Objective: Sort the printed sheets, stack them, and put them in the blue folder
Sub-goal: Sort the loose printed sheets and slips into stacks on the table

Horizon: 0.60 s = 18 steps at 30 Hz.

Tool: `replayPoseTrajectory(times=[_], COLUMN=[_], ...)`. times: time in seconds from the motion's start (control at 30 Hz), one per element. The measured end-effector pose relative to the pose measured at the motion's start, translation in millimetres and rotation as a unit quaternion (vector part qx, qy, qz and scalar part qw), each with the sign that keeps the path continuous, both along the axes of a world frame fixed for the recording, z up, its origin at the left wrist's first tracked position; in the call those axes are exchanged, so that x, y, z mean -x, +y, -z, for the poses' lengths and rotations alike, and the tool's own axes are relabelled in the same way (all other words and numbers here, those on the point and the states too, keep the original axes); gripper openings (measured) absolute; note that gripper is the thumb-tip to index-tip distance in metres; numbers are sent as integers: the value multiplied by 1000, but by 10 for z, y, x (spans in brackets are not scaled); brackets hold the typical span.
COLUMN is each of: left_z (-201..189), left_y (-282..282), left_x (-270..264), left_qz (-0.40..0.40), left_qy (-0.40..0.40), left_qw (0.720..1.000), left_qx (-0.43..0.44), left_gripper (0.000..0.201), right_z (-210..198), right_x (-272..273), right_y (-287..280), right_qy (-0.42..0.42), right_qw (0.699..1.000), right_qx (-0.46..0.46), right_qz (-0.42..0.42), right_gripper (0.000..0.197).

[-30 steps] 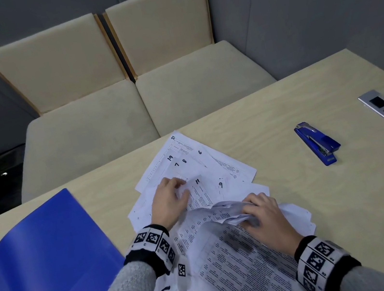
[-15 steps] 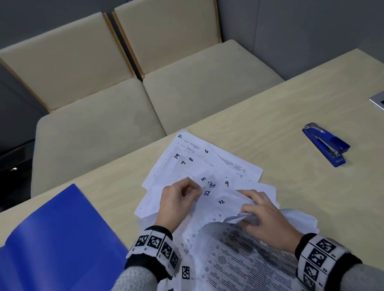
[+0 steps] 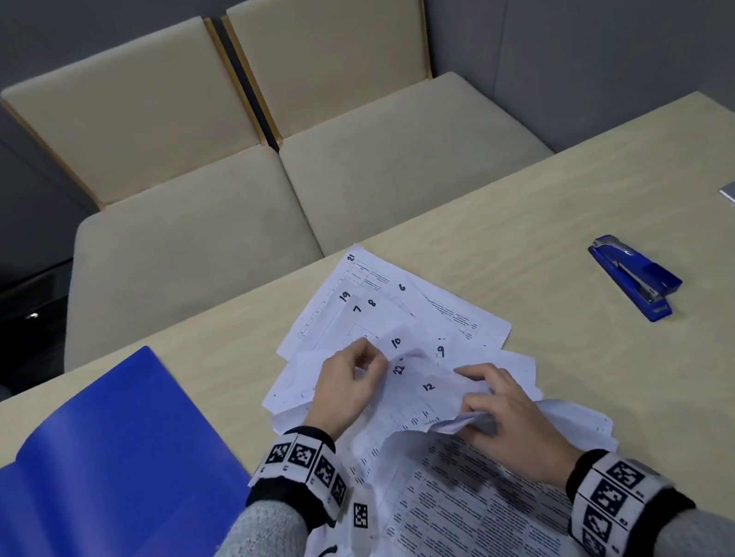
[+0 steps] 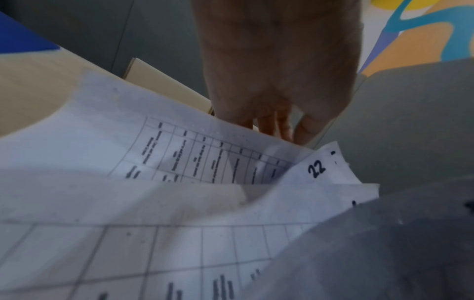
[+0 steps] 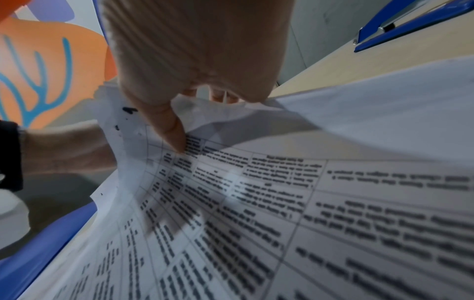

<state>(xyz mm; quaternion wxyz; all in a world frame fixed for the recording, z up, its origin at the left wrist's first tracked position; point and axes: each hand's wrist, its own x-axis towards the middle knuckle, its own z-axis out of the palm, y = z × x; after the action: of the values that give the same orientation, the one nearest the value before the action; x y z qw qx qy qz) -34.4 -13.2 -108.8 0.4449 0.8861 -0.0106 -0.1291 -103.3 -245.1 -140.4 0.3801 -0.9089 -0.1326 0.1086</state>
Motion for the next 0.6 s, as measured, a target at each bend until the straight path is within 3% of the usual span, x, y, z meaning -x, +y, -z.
replayPoseTrajectory(times=[0.07,0.13,0.27,0.37,0.47,0.6], left_z=[10,43,92,87,47,16], left_y=[-16,-22,-39,-23,-20,-46], left_x=[22,20,-25,-17,-15,-48], left_qz=[-36,-49,16,15,6,34], left_qy=[1,3,-13,-37,-59,-112], left_qw=[999,999,993,990,988,971], left_qx=[19,2,-112,-137,-139,-208], left_gripper=[5,19,40,35,14,17], right_z=[1,17,29,24,31,31], right_x=[-35,-55,-49,-50,-54,-54], right_y=[28,43,45,39,35,38], right_qy=[0,-2,-4,0,0,-1], right_qw=[1000,1000,1000,1000,1000,1000], right_qx=[6,10,8,2,-9,-9], right_qz=[-4,-5,-1,3,3,-1], right_gripper=[7,7,5,5,7,8])
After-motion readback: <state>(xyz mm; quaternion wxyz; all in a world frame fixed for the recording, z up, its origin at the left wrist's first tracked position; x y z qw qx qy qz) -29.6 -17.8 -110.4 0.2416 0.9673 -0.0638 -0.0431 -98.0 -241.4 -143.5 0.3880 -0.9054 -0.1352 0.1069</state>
